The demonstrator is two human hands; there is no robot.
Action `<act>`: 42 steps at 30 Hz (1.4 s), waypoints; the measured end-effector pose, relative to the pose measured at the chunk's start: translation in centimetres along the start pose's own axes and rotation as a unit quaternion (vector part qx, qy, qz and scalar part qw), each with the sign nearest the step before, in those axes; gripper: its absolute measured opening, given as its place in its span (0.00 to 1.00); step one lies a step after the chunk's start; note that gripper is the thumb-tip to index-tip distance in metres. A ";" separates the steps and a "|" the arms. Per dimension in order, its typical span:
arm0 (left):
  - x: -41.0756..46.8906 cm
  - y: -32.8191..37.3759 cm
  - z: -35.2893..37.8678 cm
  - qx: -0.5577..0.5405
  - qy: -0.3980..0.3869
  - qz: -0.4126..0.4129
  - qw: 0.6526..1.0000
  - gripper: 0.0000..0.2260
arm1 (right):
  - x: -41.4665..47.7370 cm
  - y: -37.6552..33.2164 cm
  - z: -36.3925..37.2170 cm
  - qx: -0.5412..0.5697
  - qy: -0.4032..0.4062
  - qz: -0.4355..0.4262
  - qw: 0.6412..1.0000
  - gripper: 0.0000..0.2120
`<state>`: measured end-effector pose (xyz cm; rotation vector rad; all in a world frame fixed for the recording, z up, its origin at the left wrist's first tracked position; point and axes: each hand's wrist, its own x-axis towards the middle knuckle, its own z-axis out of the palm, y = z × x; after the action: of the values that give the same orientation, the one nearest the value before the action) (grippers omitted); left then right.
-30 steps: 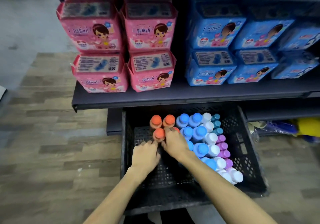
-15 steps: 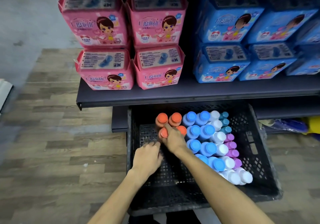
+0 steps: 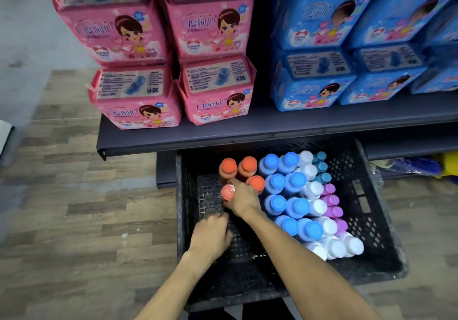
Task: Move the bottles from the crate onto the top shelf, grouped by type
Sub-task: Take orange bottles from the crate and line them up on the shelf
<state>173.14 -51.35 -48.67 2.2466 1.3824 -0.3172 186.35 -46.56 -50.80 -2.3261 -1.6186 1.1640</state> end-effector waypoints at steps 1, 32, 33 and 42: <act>-0.1 -0.1 0.1 0.001 -0.001 -0.001 1.000 0.11 | -0.1 0.1 0.3 -0.009 0.007 0.001 1.000 0.24; 0.3 -1.0 -7.0 0.049 0.054 0.067 0.995 0.13 | -4.9 -3.4 -8.3 -0.004 0.126 -0.089 0.988 0.20; 0.4 -1.1 -7.6 0.050 0.062 0.067 0.995 0.13 | -5.2 -3.7 -8.8 0.000 0.136 -0.087 0.987 0.19; 0.7 -2.3 -14.1 0.037 0.146 0.070 0.986 0.11 | -8.8 -7.2 -15.4 -0.016 0.228 -0.117 0.967 0.25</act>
<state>170.71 -42.80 -37.49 2.5145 1.3608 0.0123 188.92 -45.46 -31.82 -2.1310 -1.6756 0.5097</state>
